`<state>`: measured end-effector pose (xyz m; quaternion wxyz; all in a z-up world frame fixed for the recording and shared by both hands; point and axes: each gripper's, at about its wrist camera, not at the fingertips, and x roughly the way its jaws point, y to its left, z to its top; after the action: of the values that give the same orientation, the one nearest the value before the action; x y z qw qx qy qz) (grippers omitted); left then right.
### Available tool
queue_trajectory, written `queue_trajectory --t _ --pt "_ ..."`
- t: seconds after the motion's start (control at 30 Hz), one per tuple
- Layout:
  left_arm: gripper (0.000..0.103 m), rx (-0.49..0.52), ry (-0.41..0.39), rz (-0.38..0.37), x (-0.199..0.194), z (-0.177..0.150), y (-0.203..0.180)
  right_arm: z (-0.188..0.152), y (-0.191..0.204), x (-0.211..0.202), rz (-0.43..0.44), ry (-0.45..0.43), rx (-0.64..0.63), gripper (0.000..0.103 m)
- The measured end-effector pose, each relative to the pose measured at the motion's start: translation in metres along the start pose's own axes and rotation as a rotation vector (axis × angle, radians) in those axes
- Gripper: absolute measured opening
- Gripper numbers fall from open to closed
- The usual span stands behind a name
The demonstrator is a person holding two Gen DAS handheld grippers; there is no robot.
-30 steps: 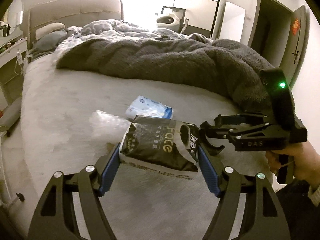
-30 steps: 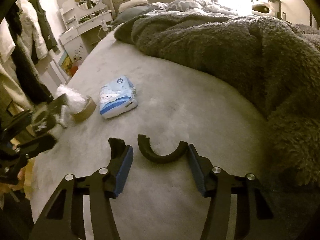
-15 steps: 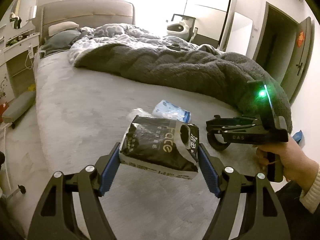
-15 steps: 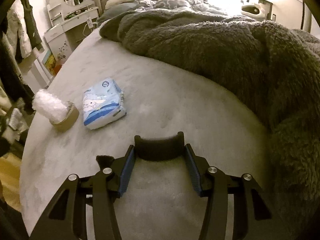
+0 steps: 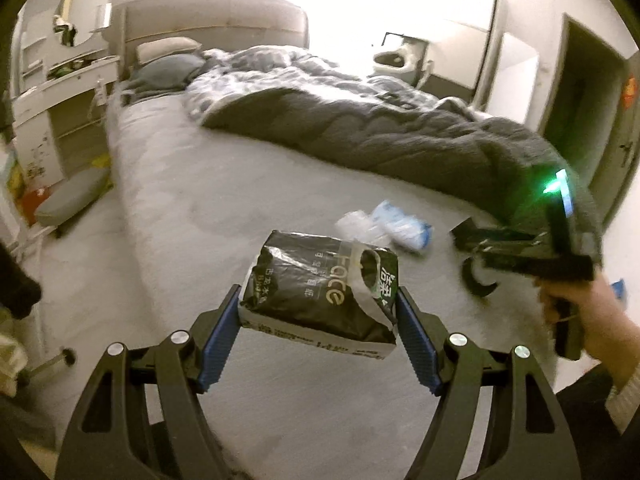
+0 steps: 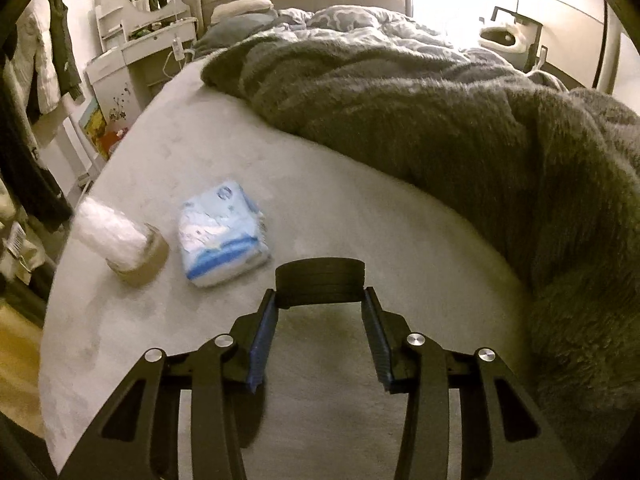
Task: Collect trash
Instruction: 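Carry the black tissue pack with the left tool over the black bin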
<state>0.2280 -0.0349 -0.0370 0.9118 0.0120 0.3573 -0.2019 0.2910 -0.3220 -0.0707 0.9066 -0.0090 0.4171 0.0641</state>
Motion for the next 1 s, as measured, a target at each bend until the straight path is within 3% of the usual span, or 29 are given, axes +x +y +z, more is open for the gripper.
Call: queue_trajectory --t 0.17,0.6,0.83,1.0 --pt "0.076 -0.049 0.041 0.077 -0.005 -0.017 0.022 0.011 0.022 -0.010 0.031 -0.031 -0.011 0.043" --pt "0.076 -0.240 0.057 0.250 -0.035 -0.080 0.108 0.028 0.101 -0.050 0.168 -0.111 -0.054 0.043" --pt "0.076 -0.343 0.168 0.335 -0.036 -0.133 0.144 0.021 0.150 -0.060 0.240 -0.099 -0.090 0.043" --pt "0.076 -0.381 0.229 0.353 -0.041 -0.162 0.156 0.013 0.190 -0.066 0.280 -0.086 -0.142 0.043"
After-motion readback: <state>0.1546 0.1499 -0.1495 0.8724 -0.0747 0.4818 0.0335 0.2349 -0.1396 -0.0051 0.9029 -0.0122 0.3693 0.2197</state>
